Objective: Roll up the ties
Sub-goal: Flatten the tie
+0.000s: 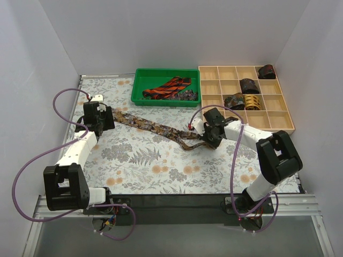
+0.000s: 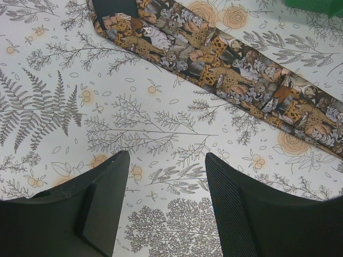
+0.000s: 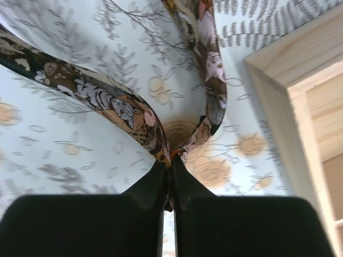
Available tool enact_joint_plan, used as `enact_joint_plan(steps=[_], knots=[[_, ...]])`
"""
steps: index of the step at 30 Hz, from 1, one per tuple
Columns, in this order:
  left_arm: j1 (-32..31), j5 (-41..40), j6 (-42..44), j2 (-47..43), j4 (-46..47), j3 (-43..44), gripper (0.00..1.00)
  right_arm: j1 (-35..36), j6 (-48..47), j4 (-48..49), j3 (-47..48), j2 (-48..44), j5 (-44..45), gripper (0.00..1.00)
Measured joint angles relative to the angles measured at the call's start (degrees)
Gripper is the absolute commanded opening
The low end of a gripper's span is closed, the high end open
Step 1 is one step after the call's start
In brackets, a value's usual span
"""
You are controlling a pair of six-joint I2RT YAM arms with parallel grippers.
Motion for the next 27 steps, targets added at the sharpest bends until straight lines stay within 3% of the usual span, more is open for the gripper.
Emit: enact_joint_plan(steps=[2, 8, 14, 22, 27], knots=[[0.00, 0.00, 0.24, 0.39, 0.00, 0.15, 0.55, 0.00, 2.62, -2.23, 1.09, -0.09, -2.25, 0.01], [0.00, 0.00, 0.66, 2.69, -0.04, 0.39, 0.55, -0.39, 11.96, -12.55, 6.40, -1.11, -13.33, 0.01], [0.00, -0.70, 1.03, 2.89, -0.07, 0.39, 0.55, -5.35, 20.20, -16.79, 1.68, -5.81, -28.24, 0.01], [0.00, -1.51, -1.05, 9.09, -0.50, 4.15, 0.61, -16.44, 29.16, -15.28, -6.73, -7.39, -34.21, 0.01], [0.00, -2.10, -4.02, 17.92, -0.85, 10.99, 0.60, -17.57, 31.58, -14.32, -7.50, -7.48, -34.97, 0.01]])
